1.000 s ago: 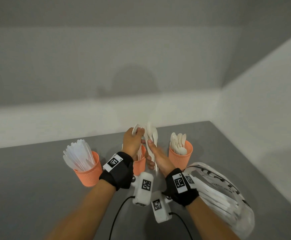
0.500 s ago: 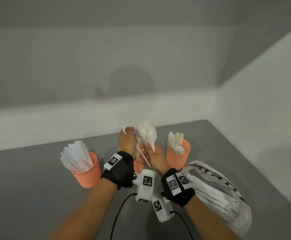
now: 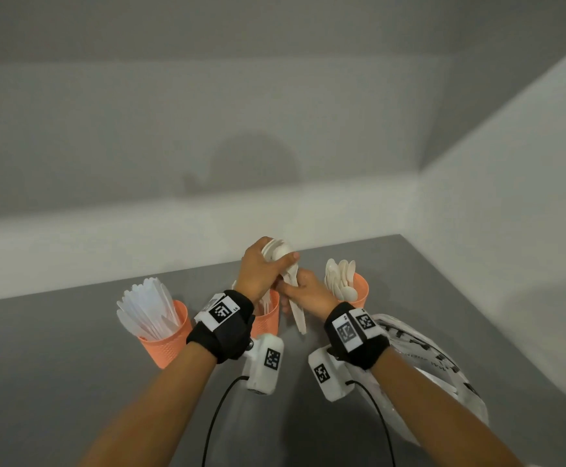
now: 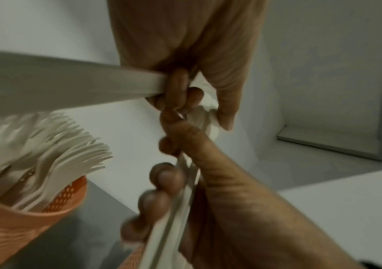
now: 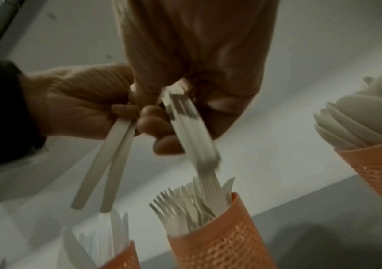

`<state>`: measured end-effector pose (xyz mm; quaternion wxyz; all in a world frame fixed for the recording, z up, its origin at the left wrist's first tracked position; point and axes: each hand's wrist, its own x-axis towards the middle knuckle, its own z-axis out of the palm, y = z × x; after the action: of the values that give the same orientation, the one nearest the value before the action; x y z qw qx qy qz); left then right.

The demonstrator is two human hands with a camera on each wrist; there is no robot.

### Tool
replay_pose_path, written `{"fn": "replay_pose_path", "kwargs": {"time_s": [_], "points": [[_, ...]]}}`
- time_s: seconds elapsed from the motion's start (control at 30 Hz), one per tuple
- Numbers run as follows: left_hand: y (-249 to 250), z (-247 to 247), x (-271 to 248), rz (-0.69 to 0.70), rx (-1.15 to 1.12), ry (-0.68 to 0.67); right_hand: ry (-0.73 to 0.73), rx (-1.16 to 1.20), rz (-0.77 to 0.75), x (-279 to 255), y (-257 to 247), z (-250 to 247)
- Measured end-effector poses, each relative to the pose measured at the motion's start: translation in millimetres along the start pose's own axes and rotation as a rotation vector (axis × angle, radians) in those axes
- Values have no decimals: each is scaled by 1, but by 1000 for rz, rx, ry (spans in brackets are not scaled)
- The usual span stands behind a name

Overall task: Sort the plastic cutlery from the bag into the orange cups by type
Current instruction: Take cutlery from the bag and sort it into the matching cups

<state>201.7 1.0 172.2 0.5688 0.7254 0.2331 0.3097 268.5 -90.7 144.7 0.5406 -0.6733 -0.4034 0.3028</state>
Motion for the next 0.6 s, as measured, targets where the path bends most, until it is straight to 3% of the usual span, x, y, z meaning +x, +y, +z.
{"fn": "replay_pose_path", "kwargs": {"time_s": [0.1,0.2,0.27,0.43,0.6], "points": [[4,7,0,62,56,-90,-40,162,78,7,-12,-12],[9,10,3,101,14,-6,-55,263,115,11,-18,-23],[10,5,8,38,-74,101,67,217,71,12,-20,-34],[-4,-19,20,-74,-306,255,545,283,-38,18,-27,-86],[-15,-20,17,-108,-285,349,724,366,33,21,2,-102]]}}
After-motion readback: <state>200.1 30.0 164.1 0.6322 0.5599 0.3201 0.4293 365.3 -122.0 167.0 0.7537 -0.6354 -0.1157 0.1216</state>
